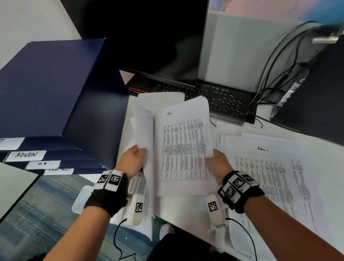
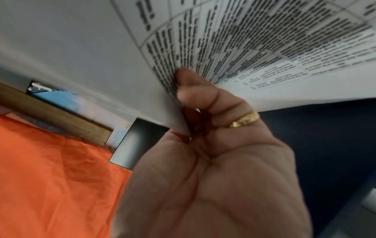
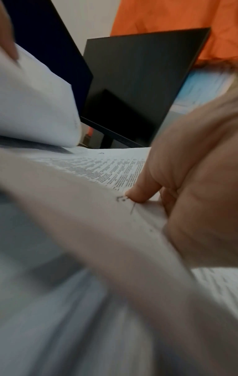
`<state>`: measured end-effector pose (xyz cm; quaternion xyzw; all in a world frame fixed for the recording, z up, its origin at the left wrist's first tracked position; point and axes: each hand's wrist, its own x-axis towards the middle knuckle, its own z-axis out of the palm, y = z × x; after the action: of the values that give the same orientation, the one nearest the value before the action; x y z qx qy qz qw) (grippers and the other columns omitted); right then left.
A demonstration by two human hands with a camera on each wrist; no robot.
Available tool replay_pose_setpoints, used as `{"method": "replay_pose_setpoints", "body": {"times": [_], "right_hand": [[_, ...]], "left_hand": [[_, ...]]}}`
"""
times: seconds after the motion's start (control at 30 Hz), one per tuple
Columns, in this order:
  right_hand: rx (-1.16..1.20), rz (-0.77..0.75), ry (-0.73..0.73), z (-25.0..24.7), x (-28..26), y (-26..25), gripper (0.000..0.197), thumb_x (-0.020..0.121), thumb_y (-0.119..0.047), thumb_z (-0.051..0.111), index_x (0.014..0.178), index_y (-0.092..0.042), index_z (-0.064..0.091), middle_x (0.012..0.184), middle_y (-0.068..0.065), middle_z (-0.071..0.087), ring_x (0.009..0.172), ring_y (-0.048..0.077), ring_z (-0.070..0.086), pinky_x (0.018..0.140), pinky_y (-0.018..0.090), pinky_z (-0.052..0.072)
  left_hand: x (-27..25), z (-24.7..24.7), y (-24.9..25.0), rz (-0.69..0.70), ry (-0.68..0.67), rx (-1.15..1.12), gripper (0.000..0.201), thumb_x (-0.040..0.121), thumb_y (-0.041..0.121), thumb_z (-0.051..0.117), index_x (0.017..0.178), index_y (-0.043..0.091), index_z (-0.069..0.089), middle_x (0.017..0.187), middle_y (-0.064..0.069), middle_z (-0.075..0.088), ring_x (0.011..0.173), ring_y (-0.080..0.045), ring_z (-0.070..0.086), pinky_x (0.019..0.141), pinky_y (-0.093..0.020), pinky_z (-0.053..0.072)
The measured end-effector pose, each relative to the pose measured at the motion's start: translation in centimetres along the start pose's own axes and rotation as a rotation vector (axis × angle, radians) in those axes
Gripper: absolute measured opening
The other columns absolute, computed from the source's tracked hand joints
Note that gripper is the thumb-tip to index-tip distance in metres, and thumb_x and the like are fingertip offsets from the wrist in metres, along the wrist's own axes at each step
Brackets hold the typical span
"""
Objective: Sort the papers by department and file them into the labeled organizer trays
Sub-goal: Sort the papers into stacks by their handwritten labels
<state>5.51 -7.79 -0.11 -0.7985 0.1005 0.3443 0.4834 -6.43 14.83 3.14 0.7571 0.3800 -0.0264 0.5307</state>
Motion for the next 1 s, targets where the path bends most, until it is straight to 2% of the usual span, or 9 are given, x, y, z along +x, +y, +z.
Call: {"method": "replay_pose_setpoints", "body": {"times": [0.27, 0.4, 0.47, 0.53, 0.67, 0.8, 0.87, 0.93, 1.0], "right_hand": [[-0.126, 0.013, -0.138, 6.5, -0.3, -0.7, 0.046, 0.095, 0.001, 0.033, 0.141, -0.002, 0.034, 0.140, 0.010, 0.045, 0.122, 0.026, 0.047, 0.093, 0.026, 0.038], [-0.200, 0.016, -0.223, 8.2, -0.2, -0.5, 0.052, 0.098, -0.010, 0.030, 0.149, -0.008, 0.021, 0.154, 0.006, 0.026, 0.140, 0.024, 0.030, 0.112, 0.033, 0.031], [-0.235, -0.011, -0.204, 8.2, 0.1, -0.3, 0.035, 0.094, -0.006, 0.034, 0.124, -0.013, 0.051, 0.126, 0.003, 0.052, 0.111, 0.022, 0.054, 0.088, 0.032, 0.049], [-0.235, -0.045, -0.120, 8.2, 0.6, -0.2, 0.026, 0.085, 0.002, 0.040, 0.068, -0.018, 0.041, 0.073, -0.001, 0.043, 0.063, 0.015, 0.044, 0.055, 0.026, 0.038], [-0.240, -0.058, -0.072, 8.8, 0.5, -0.3, 0.041, 0.081, 0.002, 0.054, 0.057, -0.018, 0.027, 0.062, 0.002, 0.034, 0.064, 0.018, 0.041, 0.062, 0.034, 0.043], [-0.256, -0.060, -0.113, 8.9, 0.3, -0.4, 0.031, 0.086, 0.000, 0.045, 0.056, -0.009, 0.039, 0.064, 0.006, 0.039, 0.069, 0.022, 0.044, 0.065, 0.035, 0.044], [-0.166, -0.078, -0.094, 8.1, 0.4, 0.0, 0.014, 0.085, 0.002, 0.046, 0.079, -0.001, 0.059, 0.075, 0.009, 0.051, 0.067, 0.023, 0.051, 0.062, 0.031, 0.046], [-0.054, -0.049, -0.085, 7.1, 0.4, 0.3, 0.020, 0.087, 0.001, 0.048, 0.101, -0.008, 0.059, 0.088, 0.011, 0.059, 0.062, 0.020, 0.056, 0.056, 0.028, 0.050], [0.049, -0.036, -0.081, 5.7, 0.1, 0.1, 0.022, 0.088, 0.003, 0.044, 0.101, -0.009, 0.057, 0.082, 0.011, 0.060, 0.055, 0.018, 0.054, 0.048, 0.024, 0.047]], "left_hand": [[-0.4, 1.5, 0.4, 0.037, -0.113, 0.119, 0.027, 0.089, 0.036, 0.042, 0.082, 0.013, 0.052, 0.074, -0.009, 0.057, 0.068, -0.026, 0.054, 0.070, -0.041, 0.050], [-0.2, 1.9, 0.1, 0.036, -0.114, 0.151, 0.024, 0.097, 0.026, 0.039, 0.086, 0.009, 0.052, 0.071, -0.007, 0.055, 0.059, -0.021, 0.053, 0.057, -0.026, 0.049], [-0.1, 1.8, -0.1, 0.042, -0.103, 0.144, 0.025, 0.095, 0.028, 0.040, 0.088, 0.008, 0.053, 0.074, -0.006, 0.055, 0.066, -0.024, 0.055, 0.066, -0.032, 0.054], [0.1, 1.7, -0.2, 0.043, -0.083, 0.140, 0.031, 0.092, 0.031, 0.040, 0.092, 0.005, 0.056, 0.078, -0.008, 0.057, 0.075, -0.027, 0.056, 0.080, -0.044, 0.055], [0.6, 1.9, -0.7, 0.042, -0.067, 0.154, 0.031, 0.093, 0.028, 0.040, 0.093, 0.002, 0.056, 0.087, -0.013, 0.060, 0.089, -0.034, 0.061, 0.085, -0.049, 0.053], [0.8, 2.2, -0.8, 0.044, -0.098, 0.181, 0.033, 0.094, 0.031, 0.039, 0.098, 0.002, 0.056, 0.091, -0.016, 0.063, 0.087, -0.033, 0.064, 0.082, -0.049, 0.055], [0.7, 2.5, -0.7, 0.052, -0.142, 0.196, 0.034, 0.096, 0.032, 0.038, 0.099, 0.003, 0.055, 0.087, -0.015, 0.063, 0.079, -0.032, 0.065, 0.078, -0.048, 0.057], [0.8, 3.1, -0.7, 0.093, -0.195, 0.265, 0.038, 0.096, 0.040, 0.038, 0.095, 0.006, 0.054, 0.085, -0.013, 0.063, 0.079, -0.030, 0.064, 0.077, -0.046, 0.056], [0.8, 3.8, -0.7, 0.118, -0.219, 0.392, 0.042, 0.096, 0.048, 0.034, 0.087, 0.010, 0.050, 0.081, -0.006, 0.058, 0.075, -0.022, 0.058, 0.072, -0.034, 0.047]]}}
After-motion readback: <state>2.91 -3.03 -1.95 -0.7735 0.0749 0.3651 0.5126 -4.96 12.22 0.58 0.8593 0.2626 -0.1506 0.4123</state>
